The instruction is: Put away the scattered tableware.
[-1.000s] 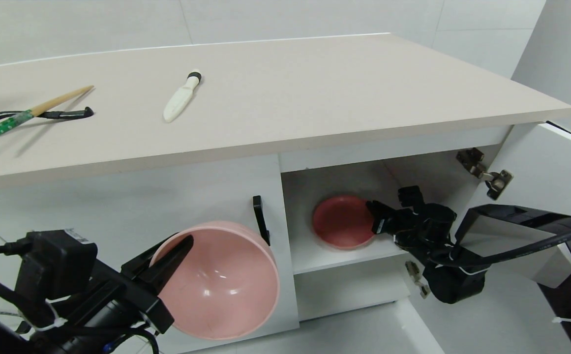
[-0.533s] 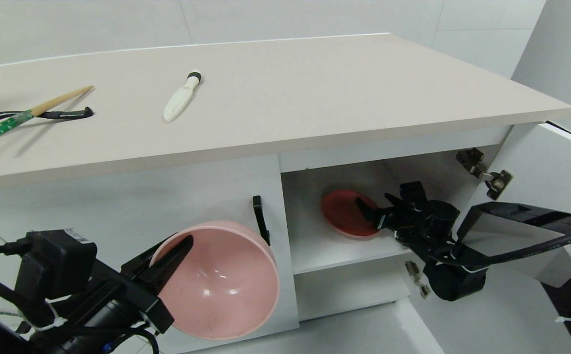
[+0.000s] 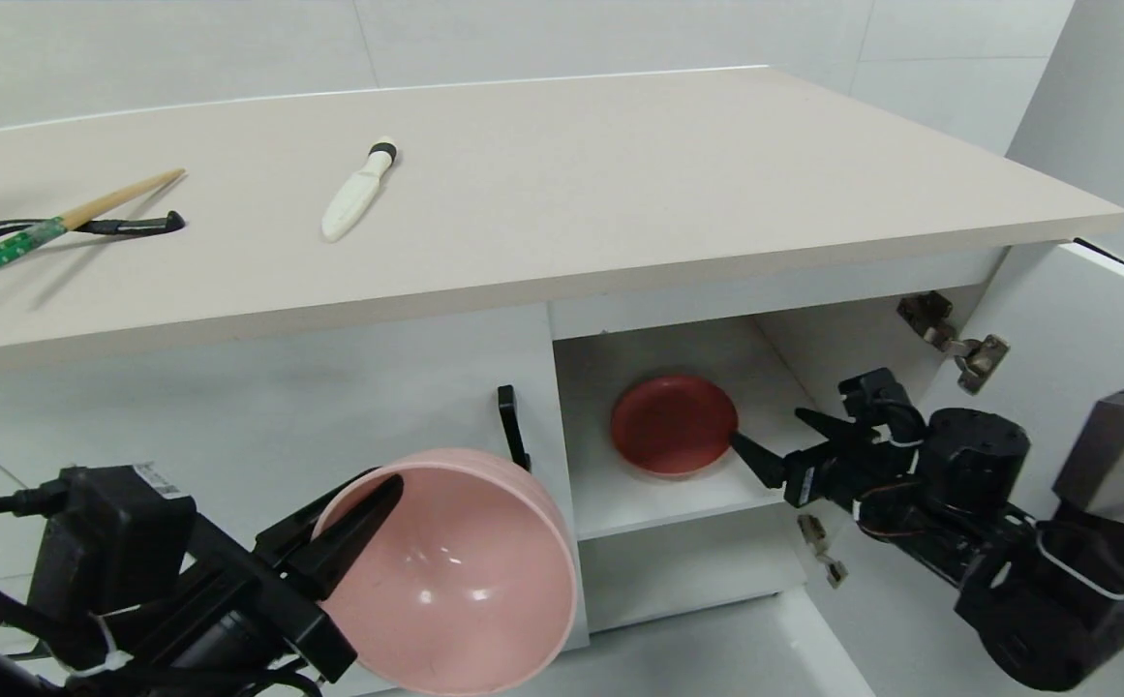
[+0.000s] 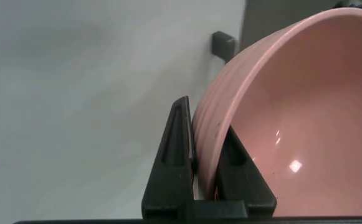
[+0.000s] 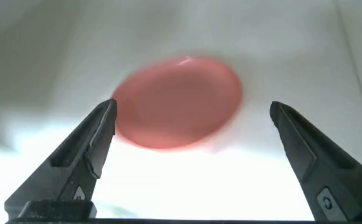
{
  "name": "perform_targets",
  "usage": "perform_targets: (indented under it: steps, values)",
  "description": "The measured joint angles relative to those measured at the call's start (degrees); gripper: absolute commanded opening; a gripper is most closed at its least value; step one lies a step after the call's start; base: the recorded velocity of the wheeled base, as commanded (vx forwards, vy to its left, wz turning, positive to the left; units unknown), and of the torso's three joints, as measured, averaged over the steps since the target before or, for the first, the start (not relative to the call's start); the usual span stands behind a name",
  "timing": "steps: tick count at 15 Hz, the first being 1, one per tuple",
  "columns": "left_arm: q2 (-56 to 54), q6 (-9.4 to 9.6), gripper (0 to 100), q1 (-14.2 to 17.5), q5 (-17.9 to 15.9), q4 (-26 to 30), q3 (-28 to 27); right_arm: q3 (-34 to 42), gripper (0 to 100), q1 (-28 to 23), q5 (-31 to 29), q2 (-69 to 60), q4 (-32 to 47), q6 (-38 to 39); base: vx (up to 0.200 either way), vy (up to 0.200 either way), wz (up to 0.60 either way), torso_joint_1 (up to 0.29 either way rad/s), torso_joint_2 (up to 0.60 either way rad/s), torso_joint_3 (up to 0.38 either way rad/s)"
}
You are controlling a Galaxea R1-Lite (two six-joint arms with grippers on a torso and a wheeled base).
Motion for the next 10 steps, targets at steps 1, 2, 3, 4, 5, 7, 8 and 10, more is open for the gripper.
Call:
perform_targets:
  steps: [1,2,3,4,5,7,8,10]
  values:
    - [0.0,-0.23,0,-1.2,0.3,0.0,0.0,2.8,100,0.4,0.0,-3.3,0.0,-0.5,0.000,0.000,0.00,0.000,0.00,0.000]
    - [0.1,-0.23,0,-2.2,0.7,0.0,0.0,5.3,100,0.7,0.0,-6.4,0.0,-1.0,0.000,0.000,0.00,0.000,0.00,0.000]
    - [0.6,-0.23,0,-3.6,1.1,0.0,0.0,7.7,100,0.9,-0.1,-9.1,0.0,-1.4,0.000,0.000,0.00,0.000,0.00,0.000]
    - [1.4,-0.15,0,-4.8,2.2,0.0,-0.1,10.7,100,1.0,-0.1,-11.7,0.0,-1.6,0.000,0.000,0.00,0.000,0.00,0.000]
    - [2.6,0.07,0,-6.1,3.3,0.0,-0.3,13.4,100,1.0,-0.1,-14.1,0.0,-1.9,0.000,0.000,0.00,0.000,0.00,0.000]
    - [5.2,1.52,0,-9.6,5.0,0.0,-2.2,16.7,100,1.1,-0.1,-18.0,0.0,-3.2,0.000,0.000,0.00,0.000,0.00,0.000]
    - [6.8,2.05,0,-11.2,6.5,0.0,-4.2,17.2,100,1.2,-0.1,-19.4,0.0,-3.8,0.000,0.000,0.00,0.000,0.00,0.000]
    - [10.9,2.57,0,-13.9,10.1,0.0,-8.8,17.4,100,1.2,-0.1,-21.1,0.0,-4.1,0.000,0.000,0.00,0.000,0.00,0.000]
